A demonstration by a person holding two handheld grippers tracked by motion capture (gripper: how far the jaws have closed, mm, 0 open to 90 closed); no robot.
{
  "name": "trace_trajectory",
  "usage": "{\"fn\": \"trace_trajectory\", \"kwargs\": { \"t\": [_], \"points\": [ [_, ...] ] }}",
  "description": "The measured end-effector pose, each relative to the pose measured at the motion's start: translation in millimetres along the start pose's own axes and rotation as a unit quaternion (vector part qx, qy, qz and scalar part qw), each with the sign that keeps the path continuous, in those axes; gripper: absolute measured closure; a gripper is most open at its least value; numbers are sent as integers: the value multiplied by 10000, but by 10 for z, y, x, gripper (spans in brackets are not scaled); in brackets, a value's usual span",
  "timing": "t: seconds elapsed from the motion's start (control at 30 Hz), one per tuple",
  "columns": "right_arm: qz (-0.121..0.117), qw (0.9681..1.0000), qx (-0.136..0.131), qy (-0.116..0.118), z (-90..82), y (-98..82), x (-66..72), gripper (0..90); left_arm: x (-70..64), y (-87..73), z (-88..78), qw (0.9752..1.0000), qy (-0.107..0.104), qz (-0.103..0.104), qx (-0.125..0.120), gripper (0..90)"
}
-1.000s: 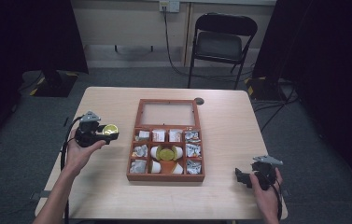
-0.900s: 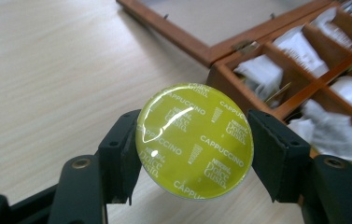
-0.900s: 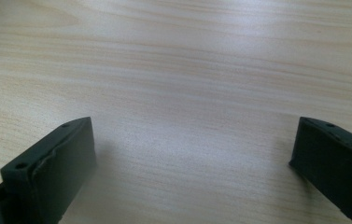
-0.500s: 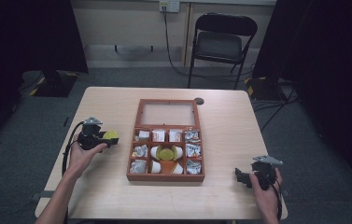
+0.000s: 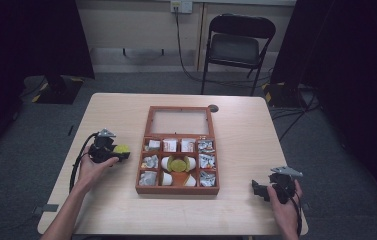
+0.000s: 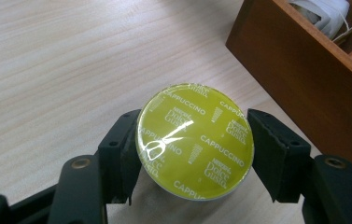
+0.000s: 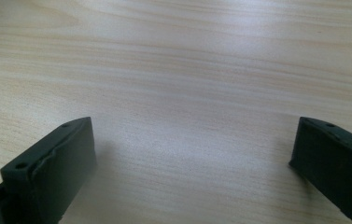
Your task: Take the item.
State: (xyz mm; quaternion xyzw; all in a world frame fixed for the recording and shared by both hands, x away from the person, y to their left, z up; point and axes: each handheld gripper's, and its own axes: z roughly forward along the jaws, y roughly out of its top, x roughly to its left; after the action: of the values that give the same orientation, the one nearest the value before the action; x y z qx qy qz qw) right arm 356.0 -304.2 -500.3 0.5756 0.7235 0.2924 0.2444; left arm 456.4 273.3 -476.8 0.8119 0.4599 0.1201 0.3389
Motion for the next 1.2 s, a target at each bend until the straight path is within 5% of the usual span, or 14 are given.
{"fn": "trace_trajectory", "kwargs": {
  "t": [0.27,0.4,0.8,0.9,1.2],
  "points": [
    [4,10000,-3,-4,1,0,5,0,-49,21,14,9999,113,69,42,374],
    [11,10000,-5,-1,1,1,6,0,-25,11,14,9998,196,45,70,263],
    [14,10000,1,1,4,5,11,0,2,17,-179,9991,84,-76,-414,188],
    [-9,10000,2,12,11,11,13,0,-33,11,-271,9979,70,41,-642,183],
    [-7,10000,4,17,12,12,14,0,-75,-32,-459,9968,-115,228,-753,173]
  ]
}}
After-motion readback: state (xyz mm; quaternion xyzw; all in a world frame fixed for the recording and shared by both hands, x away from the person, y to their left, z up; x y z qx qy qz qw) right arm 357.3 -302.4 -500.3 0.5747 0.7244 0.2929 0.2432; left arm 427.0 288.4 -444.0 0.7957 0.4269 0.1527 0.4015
